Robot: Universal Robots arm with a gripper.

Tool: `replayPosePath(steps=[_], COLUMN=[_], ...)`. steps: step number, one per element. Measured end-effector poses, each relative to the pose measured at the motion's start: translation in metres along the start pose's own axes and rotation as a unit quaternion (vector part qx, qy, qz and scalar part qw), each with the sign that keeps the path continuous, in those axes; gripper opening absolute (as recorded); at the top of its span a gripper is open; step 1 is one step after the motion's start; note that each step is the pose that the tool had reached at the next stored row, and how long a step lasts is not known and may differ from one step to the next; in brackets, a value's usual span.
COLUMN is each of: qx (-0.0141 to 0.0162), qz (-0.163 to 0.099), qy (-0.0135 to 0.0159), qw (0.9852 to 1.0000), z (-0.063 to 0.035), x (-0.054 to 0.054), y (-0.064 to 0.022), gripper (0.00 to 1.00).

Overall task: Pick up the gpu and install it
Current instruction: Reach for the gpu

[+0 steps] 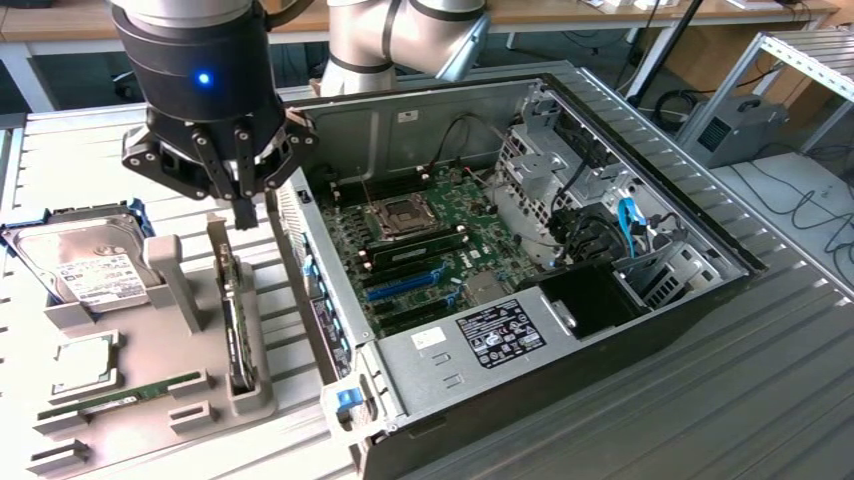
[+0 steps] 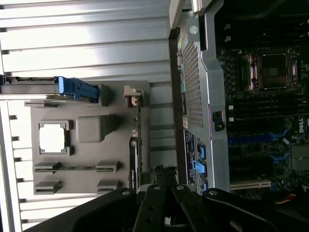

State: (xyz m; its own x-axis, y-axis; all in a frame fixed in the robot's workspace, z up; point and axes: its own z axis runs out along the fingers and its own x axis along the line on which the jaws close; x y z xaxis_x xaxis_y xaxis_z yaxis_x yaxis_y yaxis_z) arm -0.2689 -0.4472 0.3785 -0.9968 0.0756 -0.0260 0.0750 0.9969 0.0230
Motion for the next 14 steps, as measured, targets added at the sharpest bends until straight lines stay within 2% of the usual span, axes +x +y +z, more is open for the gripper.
replayPosePath(steps=[14], qx=[0.0015], qz=[0.000], qy=[-0.0001], qw=[1.0000], z=[0.0004], x=[-0.0004], y=[-0.0050], gripper=[0.11])
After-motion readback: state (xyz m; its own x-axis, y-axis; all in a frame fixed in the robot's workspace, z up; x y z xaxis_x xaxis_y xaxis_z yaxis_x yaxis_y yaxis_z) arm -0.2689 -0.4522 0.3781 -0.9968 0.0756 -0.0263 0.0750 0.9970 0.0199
